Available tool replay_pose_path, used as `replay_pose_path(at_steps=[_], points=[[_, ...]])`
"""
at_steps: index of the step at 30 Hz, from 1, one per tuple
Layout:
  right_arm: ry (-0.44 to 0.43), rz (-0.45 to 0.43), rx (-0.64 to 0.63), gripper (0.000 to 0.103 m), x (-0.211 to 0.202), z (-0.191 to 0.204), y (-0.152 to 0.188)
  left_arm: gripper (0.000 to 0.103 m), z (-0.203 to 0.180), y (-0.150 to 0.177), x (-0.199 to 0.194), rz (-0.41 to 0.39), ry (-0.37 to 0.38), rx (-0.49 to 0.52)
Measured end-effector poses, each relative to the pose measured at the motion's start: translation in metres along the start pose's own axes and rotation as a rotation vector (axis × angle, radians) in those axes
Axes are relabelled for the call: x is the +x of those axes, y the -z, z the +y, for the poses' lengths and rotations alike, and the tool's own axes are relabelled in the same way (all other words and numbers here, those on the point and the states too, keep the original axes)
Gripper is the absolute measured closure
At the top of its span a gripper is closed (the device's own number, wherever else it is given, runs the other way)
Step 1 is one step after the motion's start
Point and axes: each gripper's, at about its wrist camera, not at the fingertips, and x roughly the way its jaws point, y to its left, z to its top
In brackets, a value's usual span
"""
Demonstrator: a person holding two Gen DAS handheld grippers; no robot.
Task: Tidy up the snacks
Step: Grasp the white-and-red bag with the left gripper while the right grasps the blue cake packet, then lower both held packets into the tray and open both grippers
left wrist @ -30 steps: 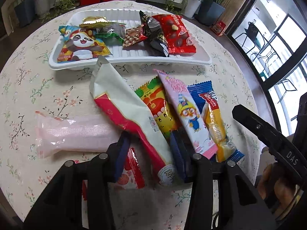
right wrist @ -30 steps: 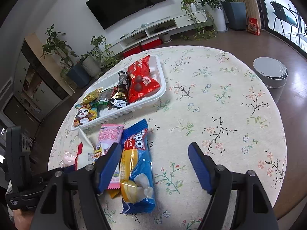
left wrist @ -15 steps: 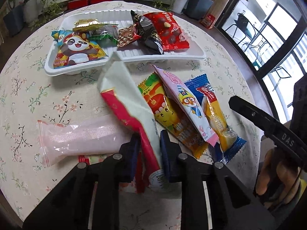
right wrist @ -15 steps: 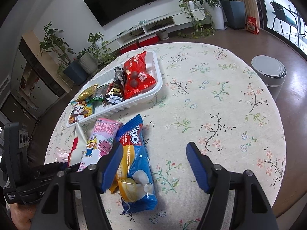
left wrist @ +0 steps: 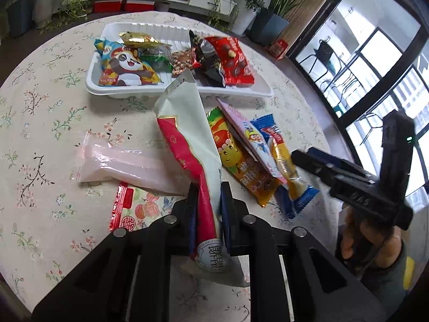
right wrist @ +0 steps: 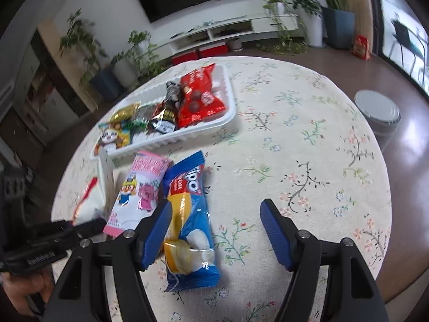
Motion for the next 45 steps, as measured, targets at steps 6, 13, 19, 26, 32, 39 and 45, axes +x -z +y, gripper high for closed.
replay_pose_path(at_steps=[6, 13, 19, 26, 32, 39, 45], points=[[0.039, 0.094, -0.098, 0.033, 0.023, 0.020, 0.003, 0.090, 0.004, 0.008, -0.029, -0.054, 0.072, -0.021], [0.083, 0.125, -0.159, 0.044, 0.037, 0.030, 0.004, 0.090, 0.019, 0.015, -0.044, -0.075, 0.103, -0.051], [0.110, 0.123, -0.195, 0.066, 0.034, 0.034, 0.006, 0.090, 0.027, 0.025, -0.042, -0.071, 0.113, -0.062], [0.109, 0.090, -0.127, 0.073, 0.016, 0.025, 0.016, 0.090, 0.031, 0.034, -0.051, -0.090, 0.125, -0.069], [0.047, 0.040, -0.014, 0.073, -0.013, 0.009, 0.018, 0.090, 0.036, 0.035, -0.069, -0.124, 0.135, -0.082], [-0.012, -0.014, 0.058, 0.073, -0.040, -0.006, 0.009, 0.090, 0.041, 0.028, -0.088, -0.160, 0.123, -0.079], [-0.014, -0.070, 0.096, 0.073, -0.055, -0.021, -0.017, 0.090, 0.046, -0.002, -0.105, -0.206, 0.103, -0.052]])
